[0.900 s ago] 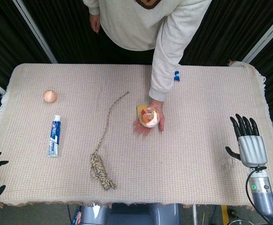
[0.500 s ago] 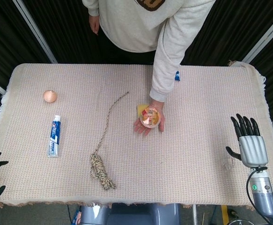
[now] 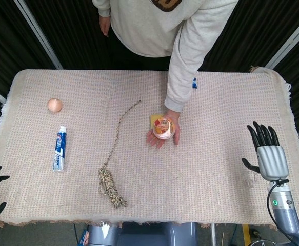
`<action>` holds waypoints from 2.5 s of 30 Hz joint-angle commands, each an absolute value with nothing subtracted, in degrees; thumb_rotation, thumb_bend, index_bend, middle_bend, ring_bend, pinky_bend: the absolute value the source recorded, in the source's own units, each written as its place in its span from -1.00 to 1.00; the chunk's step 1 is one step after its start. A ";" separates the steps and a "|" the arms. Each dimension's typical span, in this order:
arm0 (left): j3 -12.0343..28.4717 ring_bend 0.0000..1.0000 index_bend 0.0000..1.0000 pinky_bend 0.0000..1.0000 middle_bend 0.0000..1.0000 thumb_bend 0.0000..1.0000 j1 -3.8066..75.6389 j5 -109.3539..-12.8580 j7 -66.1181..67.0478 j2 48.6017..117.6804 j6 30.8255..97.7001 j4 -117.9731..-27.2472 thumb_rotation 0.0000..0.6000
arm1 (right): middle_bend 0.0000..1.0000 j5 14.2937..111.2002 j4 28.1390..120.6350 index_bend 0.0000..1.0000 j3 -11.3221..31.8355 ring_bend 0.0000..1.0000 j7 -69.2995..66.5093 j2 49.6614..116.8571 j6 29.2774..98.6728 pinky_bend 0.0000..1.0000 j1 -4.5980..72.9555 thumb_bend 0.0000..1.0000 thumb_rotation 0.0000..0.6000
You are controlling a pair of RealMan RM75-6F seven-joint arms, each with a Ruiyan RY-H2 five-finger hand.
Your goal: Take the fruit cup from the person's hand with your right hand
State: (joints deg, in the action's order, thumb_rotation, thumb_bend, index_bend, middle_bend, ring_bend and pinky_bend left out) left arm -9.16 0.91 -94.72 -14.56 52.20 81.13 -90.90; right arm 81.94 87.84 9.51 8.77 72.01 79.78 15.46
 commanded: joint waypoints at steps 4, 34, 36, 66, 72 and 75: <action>-9.16 -1.00 -0.61 -1.00 -1.00 -0.25 0.87 -94.72 -14.43 52.22 81.23 -90.93 1.00 | -0.93 75.98 100.04 -0.74 12.73 -1.00 11.88 68.00 70.21 -0.74 20.88 -0.79 1.00; -9.13 -1.00 -0.55 -1.00 -1.00 -0.25 1.05 -94.64 -15.04 52.36 81.04 -90.58 1.00 | -0.75 41.57 95.76 -0.61 19.86 -0.88 35.69 87.26 59.10 -0.69 48.65 -0.77 1.00; -9.11 -1.00 -0.55 -1.00 -1.00 -0.25 1.06 -94.63 -15.02 52.36 81.04 -90.59 1.00 | -0.75 40.45 93.99 -0.61 20.08 -0.88 35.76 88.28 59.00 -0.69 49.62 -0.77 1.00; -9.27 -1.00 -0.48 -1.00 -1.00 -0.25 1.21 -95.01 -16.08 52.39 81.10 -90.09 1.00 | -0.47 34.96 74.75 -0.33 18.09 -0.59 37.33 100.23 56.85 -0.43 57.94 -0.62 1.00; -9.28 -1.00 -0.48 -1.00 -1.00 -0.25 1.24 -95.04 -16.17 52.42 81.12 -90.00 1.00 | 0.05 39.79 71.80 0.15 18.11 -0.05 34.32 102.14 60.75 0.09 56.96 -0.56 1.00; -9.29 -1.00 -0.48 -1.00 -1.00 -0.25 1.23 -95.04 -16.20 52.38 81.14 -90.05 1.00 | 0.11 41.53 71.47 0.21 18.27 0.01 33.07 102.33 62.13 0.15 56.29 -0.55 1.00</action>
